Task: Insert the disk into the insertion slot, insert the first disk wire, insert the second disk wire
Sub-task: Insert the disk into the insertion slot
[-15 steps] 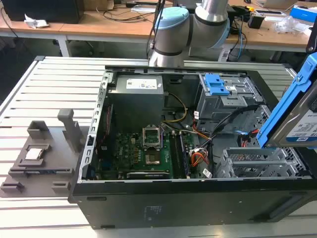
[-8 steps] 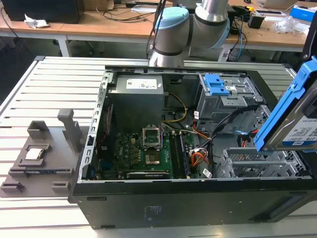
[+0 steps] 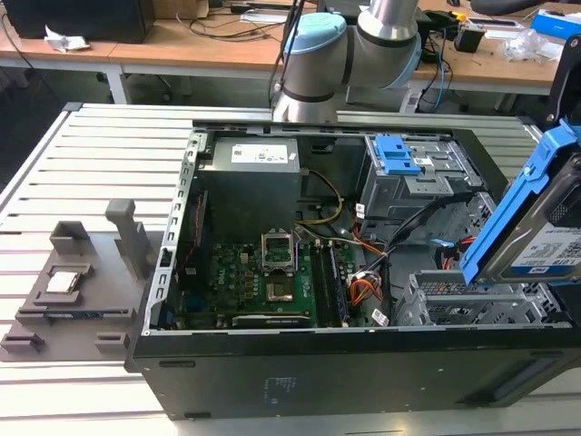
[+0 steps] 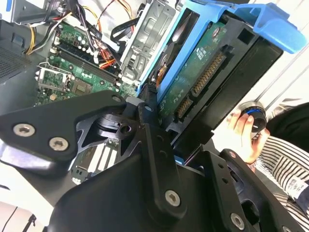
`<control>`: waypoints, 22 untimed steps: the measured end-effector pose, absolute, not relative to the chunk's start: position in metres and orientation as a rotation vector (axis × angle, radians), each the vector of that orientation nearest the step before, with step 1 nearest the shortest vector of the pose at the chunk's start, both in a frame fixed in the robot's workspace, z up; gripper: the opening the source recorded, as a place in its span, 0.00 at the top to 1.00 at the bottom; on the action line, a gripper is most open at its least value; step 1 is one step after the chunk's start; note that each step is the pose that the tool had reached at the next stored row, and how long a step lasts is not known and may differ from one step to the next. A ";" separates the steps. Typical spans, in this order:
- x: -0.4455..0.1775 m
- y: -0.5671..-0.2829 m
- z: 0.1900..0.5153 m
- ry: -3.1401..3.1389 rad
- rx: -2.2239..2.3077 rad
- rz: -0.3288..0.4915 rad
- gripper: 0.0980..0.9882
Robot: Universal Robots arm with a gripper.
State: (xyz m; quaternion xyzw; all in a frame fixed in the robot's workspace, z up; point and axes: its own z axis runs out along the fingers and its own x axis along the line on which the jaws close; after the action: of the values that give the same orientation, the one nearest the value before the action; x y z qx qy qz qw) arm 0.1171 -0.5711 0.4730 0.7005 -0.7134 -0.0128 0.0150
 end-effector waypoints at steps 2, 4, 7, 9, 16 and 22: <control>0.117 -0.571 0.471 -2.220 2.180 -0.040 0.70; 0.117 -0.571 0.468 -2.220 2.180 -0.040 0.70; 0.117 -0.571 0.465 -2.220 2.180 -0.040 0.70; 0.117 -0.571 0.463 -2.220 2.180 -0.040 0.70; 0.117 -0.571 0.456 -2.220 2.180 -0.040 0.70; 0.115 -0.571 0.452 -2.220 2.180 -0.040 0.70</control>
State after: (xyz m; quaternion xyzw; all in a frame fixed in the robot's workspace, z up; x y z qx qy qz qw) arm 0.1147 -0.5711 0.4516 0.7005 -0.7134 -0.0129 0.0149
